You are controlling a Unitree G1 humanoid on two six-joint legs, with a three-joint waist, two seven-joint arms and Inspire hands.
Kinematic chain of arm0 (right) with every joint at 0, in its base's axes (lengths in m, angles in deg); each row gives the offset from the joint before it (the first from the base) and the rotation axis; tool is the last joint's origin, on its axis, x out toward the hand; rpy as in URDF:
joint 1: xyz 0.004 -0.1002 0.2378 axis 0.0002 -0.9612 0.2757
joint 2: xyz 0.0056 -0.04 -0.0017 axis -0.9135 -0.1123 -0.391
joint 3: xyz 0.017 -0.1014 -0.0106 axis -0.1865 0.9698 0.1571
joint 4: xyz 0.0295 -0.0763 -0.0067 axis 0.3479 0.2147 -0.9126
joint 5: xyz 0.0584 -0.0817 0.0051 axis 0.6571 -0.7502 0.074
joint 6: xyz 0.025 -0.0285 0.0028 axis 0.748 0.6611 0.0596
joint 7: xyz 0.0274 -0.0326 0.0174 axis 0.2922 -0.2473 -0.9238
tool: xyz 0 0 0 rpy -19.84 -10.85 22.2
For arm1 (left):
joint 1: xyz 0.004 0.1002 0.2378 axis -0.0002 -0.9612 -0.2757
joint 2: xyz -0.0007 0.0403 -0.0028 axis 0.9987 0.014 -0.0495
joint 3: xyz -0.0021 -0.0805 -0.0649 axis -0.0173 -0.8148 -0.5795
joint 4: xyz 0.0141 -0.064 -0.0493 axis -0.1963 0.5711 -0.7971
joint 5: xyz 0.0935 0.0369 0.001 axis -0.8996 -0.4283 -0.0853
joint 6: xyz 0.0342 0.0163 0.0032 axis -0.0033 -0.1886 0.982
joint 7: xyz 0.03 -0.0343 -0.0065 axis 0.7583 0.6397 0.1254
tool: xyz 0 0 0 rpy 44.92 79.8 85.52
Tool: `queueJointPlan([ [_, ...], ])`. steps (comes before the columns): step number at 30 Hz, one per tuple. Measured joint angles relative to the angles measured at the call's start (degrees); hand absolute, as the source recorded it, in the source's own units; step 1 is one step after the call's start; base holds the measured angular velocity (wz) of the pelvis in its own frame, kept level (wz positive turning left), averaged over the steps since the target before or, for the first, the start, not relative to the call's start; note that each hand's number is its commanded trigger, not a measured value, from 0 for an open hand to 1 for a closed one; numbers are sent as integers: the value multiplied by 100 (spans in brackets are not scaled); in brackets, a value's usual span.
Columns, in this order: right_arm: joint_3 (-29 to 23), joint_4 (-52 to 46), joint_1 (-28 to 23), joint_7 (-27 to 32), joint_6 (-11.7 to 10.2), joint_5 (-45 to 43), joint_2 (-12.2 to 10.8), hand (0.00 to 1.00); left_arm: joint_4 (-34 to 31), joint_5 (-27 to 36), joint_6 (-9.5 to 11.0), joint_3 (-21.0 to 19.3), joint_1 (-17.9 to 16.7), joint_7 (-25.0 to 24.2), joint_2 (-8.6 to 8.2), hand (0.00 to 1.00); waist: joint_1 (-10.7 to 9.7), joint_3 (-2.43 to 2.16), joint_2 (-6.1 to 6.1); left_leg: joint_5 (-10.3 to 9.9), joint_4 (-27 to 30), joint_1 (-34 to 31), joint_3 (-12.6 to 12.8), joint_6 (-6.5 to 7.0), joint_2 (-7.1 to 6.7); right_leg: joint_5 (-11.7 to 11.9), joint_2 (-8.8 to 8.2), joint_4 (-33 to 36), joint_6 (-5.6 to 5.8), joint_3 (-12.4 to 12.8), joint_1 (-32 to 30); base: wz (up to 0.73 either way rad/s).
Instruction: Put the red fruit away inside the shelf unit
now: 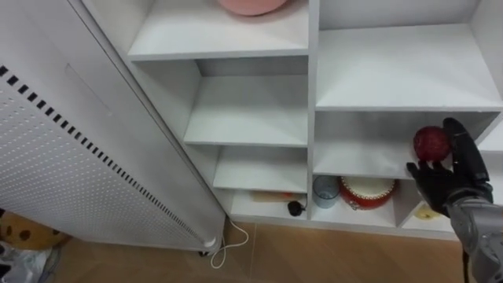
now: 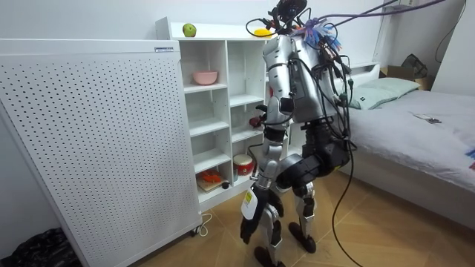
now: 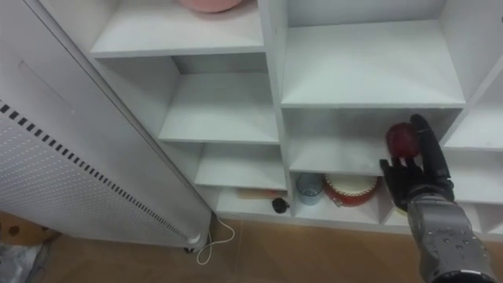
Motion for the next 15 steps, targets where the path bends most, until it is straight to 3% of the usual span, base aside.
queueJointPlan([
  [15,4,15,-36,-61,9,177,-1,0,-159,-2,-7,198,-192,-21,34,0,3,0,0,-14,-10,9,1,2,9,-4,14,-31,1,-14,22,0],
])
